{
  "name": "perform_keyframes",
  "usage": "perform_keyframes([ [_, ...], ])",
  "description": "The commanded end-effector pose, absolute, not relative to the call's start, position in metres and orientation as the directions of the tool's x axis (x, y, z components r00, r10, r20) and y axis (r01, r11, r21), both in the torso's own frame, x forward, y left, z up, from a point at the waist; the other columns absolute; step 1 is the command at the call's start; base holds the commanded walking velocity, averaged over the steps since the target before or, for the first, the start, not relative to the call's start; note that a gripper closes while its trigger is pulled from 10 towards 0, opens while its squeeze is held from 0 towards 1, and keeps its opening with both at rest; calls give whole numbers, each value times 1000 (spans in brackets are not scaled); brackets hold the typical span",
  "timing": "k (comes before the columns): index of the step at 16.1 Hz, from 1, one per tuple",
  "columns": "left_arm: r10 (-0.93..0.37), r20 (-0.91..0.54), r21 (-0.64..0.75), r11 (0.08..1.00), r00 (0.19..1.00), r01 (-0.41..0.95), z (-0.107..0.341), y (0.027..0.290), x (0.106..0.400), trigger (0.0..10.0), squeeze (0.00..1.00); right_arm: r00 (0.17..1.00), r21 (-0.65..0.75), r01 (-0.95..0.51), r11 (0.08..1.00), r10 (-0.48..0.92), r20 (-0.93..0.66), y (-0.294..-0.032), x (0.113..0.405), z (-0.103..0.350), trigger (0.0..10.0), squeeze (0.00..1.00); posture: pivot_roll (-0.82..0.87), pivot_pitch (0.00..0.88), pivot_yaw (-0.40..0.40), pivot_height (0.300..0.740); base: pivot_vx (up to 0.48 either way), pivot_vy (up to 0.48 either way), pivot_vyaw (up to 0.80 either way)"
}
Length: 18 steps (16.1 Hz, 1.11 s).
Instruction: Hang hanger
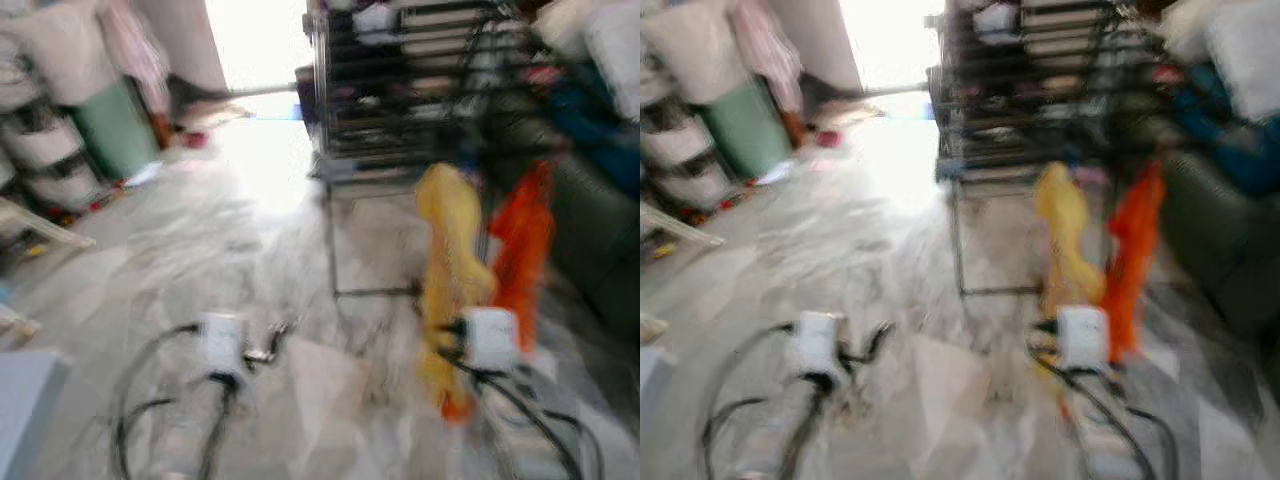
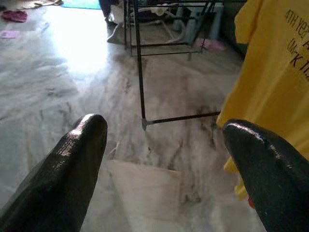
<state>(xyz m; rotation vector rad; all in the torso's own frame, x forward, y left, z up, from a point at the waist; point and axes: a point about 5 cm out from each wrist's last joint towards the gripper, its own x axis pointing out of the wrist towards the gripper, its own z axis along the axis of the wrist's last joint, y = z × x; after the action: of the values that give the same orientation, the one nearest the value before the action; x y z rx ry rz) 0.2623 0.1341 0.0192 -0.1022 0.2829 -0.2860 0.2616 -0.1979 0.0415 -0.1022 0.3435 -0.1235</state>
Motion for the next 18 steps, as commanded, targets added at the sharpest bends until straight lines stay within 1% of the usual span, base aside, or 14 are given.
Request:
perform_keyframes([
  [1,-249,-265,-96,968,931,232,21,153,264,10000,0,949,-84,64,994,-87,-303,-182,268,48,10000,0,-172,0,83,740,352,0,0],
  [12,-252,-272,-96,967,929,235,18,148,265,10000,0,943,-58,-19,998,-1,-334,-173,271,47,10000,0,-179,0,76,740,351,0,0],
  [18,-251,-278,-89,968,927,235,16,148,264,10000,0,941,-72,-80,994,52,-335,-166,268,47,10000,0,-181,0,76,740,350,0,0],
])
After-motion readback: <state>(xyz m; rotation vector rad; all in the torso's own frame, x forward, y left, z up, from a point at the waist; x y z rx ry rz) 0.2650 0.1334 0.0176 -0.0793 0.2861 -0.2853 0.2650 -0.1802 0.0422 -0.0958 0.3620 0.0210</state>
